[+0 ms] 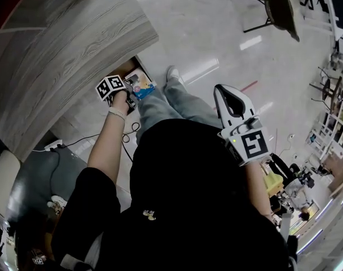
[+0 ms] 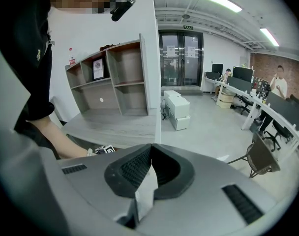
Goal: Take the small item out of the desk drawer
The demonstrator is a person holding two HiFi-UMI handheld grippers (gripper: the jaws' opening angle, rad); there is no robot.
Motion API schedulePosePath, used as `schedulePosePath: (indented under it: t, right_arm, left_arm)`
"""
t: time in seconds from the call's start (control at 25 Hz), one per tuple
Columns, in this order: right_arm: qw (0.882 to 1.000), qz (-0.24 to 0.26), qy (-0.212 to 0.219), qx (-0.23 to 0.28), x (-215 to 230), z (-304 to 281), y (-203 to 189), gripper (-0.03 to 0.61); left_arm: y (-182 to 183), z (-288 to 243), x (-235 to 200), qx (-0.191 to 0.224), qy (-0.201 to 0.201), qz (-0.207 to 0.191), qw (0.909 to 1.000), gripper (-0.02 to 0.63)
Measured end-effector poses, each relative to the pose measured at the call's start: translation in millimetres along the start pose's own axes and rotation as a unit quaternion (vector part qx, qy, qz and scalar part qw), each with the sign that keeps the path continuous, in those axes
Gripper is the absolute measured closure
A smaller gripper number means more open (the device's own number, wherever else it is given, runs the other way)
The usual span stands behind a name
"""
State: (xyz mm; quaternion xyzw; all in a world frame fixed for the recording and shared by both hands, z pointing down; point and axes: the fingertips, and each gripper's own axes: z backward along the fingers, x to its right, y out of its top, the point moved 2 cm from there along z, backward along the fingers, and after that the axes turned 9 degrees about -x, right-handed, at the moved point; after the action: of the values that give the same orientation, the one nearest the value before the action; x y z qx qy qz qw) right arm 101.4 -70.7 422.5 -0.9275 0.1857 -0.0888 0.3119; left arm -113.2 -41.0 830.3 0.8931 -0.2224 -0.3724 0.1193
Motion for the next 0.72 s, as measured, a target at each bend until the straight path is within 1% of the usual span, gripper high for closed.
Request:
schedulePosePath:
  t: [0.2, 0.36, 0.4, 0.48, 0.72]
  right_arm:
    - [1.0, -0.001, -0.005, 0.003, -1, 4, -3, 0.581]
    - [1.0, -0.001, -0.008, 0.004, 0, 8, -4, 0.581]
    - [1.0, -0.001, -0.008, 0.005, 0, 8, -5, 0.581]
    - [1.0, -0.001, -0.006, 0.006, 0, 8, -6, 0.581]
    - [1.0, 0.002, 0.0, 0.012, -3, 14, -7, 0.581]
  left_arm:
    - [8, -9, -2, 0.001, 0.0, -0.012, 0.9999, 0.348]
    - [8, -10, 0, -0.001, -0.001, -0.019, 0.9998, 0.35]
    - [8, -10, 1, -0.003, -0.005, -0.02, 0.9998, 0.356]
    - [8, -9, 3, -0.003, -0.012, -0.017, 0.9998, 0.397]
    - [4, 3, 7, 0.021, -0.036, 0.008, 0.9991, 0.451]
